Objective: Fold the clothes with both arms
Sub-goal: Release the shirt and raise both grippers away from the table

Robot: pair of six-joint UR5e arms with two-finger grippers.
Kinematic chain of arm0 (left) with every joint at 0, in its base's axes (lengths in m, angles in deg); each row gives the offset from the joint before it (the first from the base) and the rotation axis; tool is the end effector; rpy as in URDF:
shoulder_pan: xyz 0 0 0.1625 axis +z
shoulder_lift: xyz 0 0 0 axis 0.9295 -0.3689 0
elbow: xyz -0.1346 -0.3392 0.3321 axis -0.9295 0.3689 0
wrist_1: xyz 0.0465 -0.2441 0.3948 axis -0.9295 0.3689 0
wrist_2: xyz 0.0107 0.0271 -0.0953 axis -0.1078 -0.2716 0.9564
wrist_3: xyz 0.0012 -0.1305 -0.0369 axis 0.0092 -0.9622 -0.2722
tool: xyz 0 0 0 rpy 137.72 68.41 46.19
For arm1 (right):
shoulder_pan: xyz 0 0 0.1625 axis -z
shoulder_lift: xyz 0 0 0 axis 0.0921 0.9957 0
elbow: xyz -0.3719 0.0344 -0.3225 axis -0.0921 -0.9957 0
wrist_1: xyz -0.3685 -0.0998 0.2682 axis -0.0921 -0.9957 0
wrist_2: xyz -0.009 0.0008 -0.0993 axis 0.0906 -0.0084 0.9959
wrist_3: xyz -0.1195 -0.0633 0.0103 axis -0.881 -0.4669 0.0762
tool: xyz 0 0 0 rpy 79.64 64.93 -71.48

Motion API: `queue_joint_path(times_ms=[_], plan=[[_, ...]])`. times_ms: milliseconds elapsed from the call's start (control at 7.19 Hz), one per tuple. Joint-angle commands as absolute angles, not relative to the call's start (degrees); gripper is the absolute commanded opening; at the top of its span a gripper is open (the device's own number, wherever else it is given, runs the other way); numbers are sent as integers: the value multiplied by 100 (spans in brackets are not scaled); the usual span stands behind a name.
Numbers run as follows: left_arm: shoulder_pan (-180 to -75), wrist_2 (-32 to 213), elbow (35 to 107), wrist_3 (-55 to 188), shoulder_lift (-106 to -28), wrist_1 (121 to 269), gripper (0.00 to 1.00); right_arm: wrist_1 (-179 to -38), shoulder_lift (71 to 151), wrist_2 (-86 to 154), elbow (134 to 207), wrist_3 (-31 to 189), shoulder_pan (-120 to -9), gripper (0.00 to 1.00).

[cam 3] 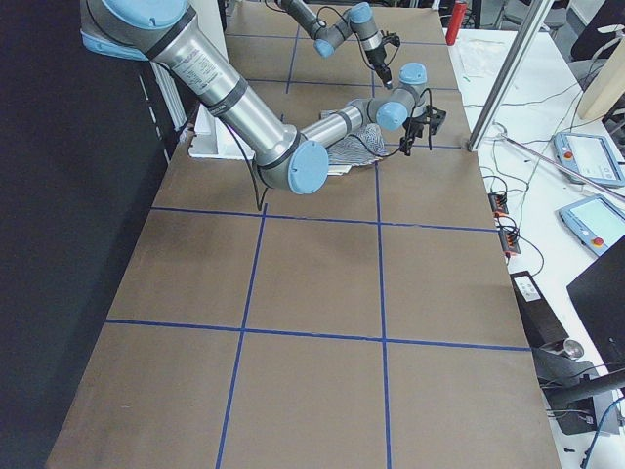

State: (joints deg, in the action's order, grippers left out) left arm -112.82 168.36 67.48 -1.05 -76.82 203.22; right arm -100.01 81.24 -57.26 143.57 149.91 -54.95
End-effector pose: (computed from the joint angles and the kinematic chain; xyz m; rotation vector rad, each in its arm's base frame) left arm 0.4980 -0.6436 0.3744 0.3281 1.0256 -0.4931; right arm -0.5477 -0.7652 0.3014 -0.0010 -0.9152 0.5925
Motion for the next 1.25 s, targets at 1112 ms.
queue_joint_path(times_ms=[1112], plan=[[-15668,20650,6343,7984,-4962,20070,51,-11395,12517,-8065,16097,6239,-9360,100]])
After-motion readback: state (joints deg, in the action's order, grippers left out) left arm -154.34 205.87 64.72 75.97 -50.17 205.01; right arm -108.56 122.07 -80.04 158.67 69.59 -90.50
